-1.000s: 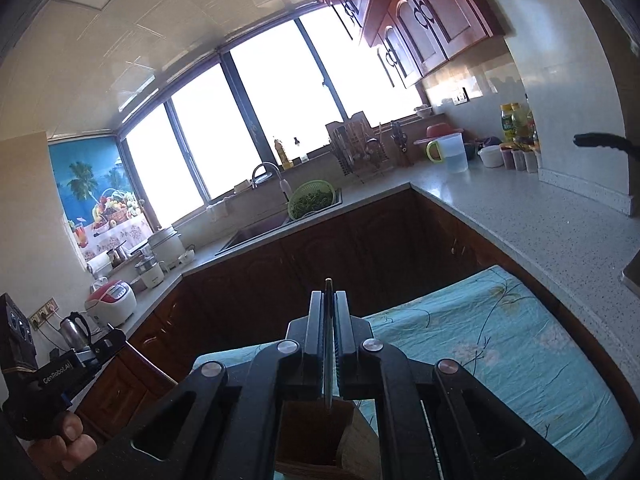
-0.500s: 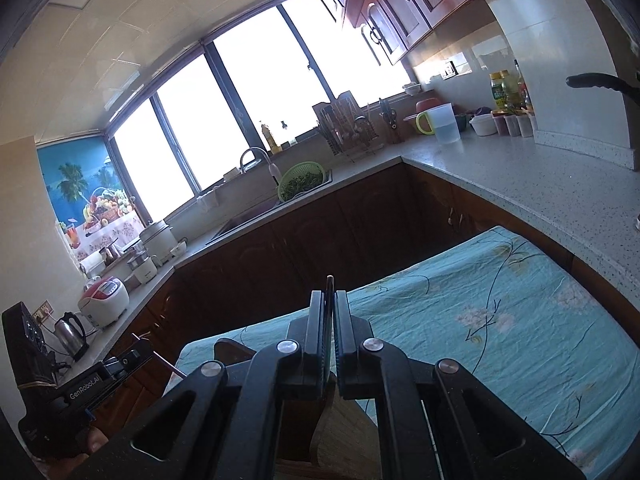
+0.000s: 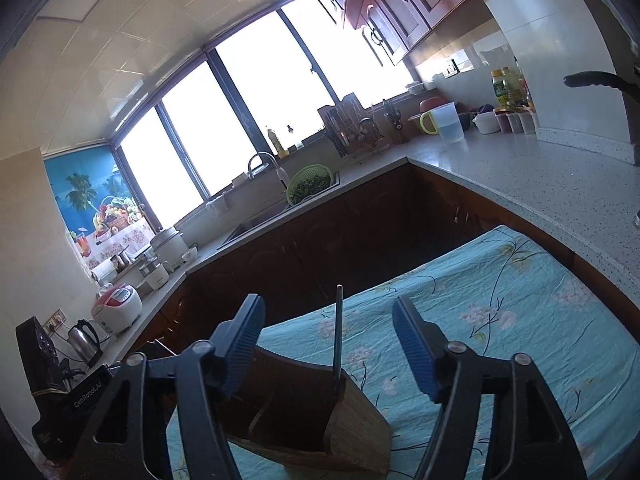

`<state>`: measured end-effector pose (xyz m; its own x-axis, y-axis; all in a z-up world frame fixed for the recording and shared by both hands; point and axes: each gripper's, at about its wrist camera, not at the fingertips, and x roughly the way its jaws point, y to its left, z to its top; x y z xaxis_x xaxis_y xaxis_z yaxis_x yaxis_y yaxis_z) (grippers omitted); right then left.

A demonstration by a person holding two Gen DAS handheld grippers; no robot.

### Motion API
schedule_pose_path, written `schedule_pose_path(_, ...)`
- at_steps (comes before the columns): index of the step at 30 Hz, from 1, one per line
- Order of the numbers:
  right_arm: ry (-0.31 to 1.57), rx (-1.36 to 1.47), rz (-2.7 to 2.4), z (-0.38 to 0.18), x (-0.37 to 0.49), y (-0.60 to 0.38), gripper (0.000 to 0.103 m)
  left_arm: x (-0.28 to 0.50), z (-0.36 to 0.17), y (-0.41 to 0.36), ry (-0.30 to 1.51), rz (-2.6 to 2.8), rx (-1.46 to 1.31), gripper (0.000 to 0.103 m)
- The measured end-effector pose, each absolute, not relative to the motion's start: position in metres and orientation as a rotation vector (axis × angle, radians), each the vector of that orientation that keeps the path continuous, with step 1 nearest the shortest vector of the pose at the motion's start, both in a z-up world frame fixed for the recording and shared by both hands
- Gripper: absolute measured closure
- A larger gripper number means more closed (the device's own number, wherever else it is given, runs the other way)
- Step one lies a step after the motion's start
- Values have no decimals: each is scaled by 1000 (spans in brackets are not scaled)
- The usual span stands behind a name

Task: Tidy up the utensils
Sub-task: 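Lower the chopsticks into the holder and open both tools, then move both open tools back over the remaining utensils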

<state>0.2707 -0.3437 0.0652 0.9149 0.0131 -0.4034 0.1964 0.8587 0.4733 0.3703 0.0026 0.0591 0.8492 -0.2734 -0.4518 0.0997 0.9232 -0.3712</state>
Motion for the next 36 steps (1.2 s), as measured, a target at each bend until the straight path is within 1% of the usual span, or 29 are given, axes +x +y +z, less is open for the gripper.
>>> schedule_pose_path(1, 390, 543, -95, 69, 265, -345, 16, 364, 61, 6, 512, -188, -341, 30)
schedule_pose_path(2, 373, 555, -89, 72, 258, -346, 7, 357, 61, 10, 507, -175, -338, 22)
schedule_pose_path(3, 360, 566, -85, 76, 252, -348, 1, 349, 61, 13, 502, -165, -339, 21)
schedule_pose_path(4, 349, 573, -85, 79, 245, -348, 0, 342, 61, 17, 500, -161, -344, 21)
schedule_pose_path(7, 338, 565, -70, 85, 224, -344, 0, 316, 59, 23, 512, -154, -361, 17)
schedule_pose_path(14, 359, 493, -74, 81, 163, -325, 0, 246, 51, 40, 521, -132, -338, 15)
schedule_pose_path(23, 417, 430, -126, 59, 82, -309, 0, 164, 35, 53, 550, -112, -318, 14)
schedule_pose_path(30, 463, 368, -160, 41, 43, -297, 0, 140, 22, 58, 623, -110, -353, 14)
schedule_pose_path(36, 513, 338, -140, 26, 37, -287, 0, 136, 19, 51, 673, -101, -339, 14)
